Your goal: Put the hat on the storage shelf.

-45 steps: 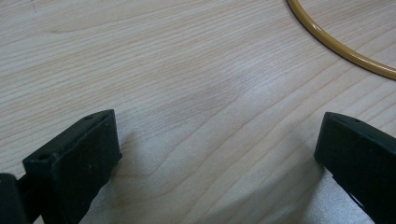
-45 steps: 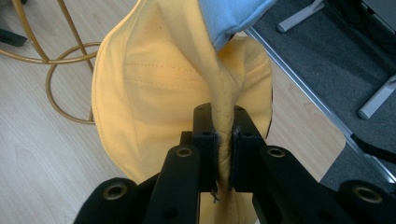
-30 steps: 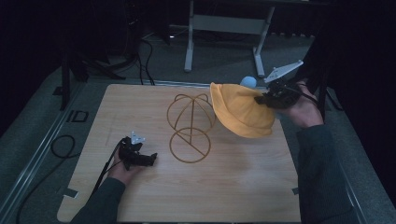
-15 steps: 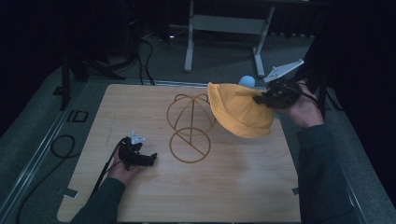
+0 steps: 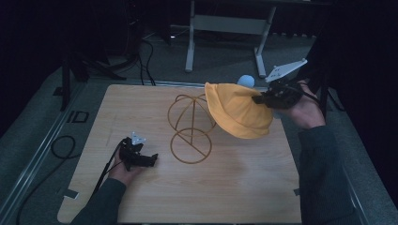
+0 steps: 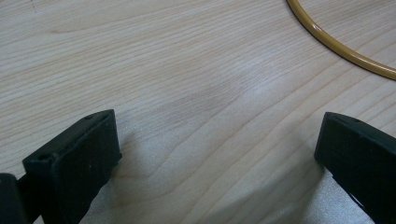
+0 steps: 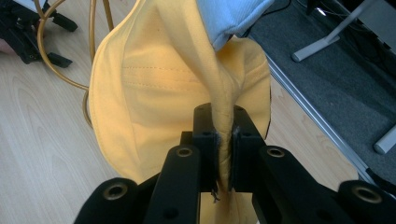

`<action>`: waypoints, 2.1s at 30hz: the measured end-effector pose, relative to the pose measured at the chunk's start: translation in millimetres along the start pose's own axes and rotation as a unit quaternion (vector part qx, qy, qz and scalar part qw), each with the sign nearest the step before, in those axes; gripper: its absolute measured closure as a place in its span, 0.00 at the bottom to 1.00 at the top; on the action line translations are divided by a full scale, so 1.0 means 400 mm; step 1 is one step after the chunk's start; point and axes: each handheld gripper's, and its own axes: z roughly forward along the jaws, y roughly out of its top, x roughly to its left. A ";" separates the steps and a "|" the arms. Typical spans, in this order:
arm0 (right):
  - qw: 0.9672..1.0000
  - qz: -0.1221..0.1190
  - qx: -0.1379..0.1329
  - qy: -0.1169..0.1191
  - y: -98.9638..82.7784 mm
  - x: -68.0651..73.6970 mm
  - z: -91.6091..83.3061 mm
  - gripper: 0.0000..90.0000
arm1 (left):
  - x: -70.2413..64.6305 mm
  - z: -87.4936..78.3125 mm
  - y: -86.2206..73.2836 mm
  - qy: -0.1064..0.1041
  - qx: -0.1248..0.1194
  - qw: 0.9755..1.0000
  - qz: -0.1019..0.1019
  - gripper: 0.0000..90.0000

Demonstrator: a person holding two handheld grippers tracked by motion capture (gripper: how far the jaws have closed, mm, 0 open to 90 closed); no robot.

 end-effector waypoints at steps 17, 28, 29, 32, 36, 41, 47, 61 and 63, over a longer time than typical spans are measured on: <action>1.000 -0.009 -0.011 0.005 0.027 0.010 -0.009 0.93 | 0.000 0.000 0.000 0.000 0.000 1.000 0.000 0.00; 1.000 -0.020 -0.019 0.013 0.061 0.023 -0.005 0.93 | 0.000 0.000 0.000 0.000 0.000 1.000 0.000 0.00; 1.000 -0.022 -0.019 0.013 0.063 0.025 -0.004 0.93 | 0.000 0.000 0.000 0.000 0.000 1.000 0.000 0.00; 0.999 -0.027 -0.015 0.013 0.075 0.032 0.001 0.93 | 0.000 0.000 0.000 0.000 0.000 1.000 0.000 0.00; 0.999 -0.033 -0.015 0.017 0.093 0.040 0.013 0.93 | 0.000 0.001 0.000 0.000 -0.001 1.000 0.000 0.00; 0.999 -0.042 -0.015 0.022 0.123 0.056 0.033 0.93 | 0.000 0.000 0.000 0.000 -0.001 1.000 0.000 0.00; 0.998 -0.052 -0.010 0.023 0.166 0.077 0.071 0.93 | 0.000 0.000 0.000 0.000 -0.001 1.000 0.000 0.00; 0.996 -0.086 0.003 0.039 0.266 0.144 0.156 0.92 | 0.000 0.001 0.000 0.000 -0.002 1.000 -0.002 0.00; 0.995 -0.095 0.005 0.041 0.285 0.158 0.169 0.92 | 0.000 0.000 0.000 0.000 -0.002 1.000 -0.003 0.00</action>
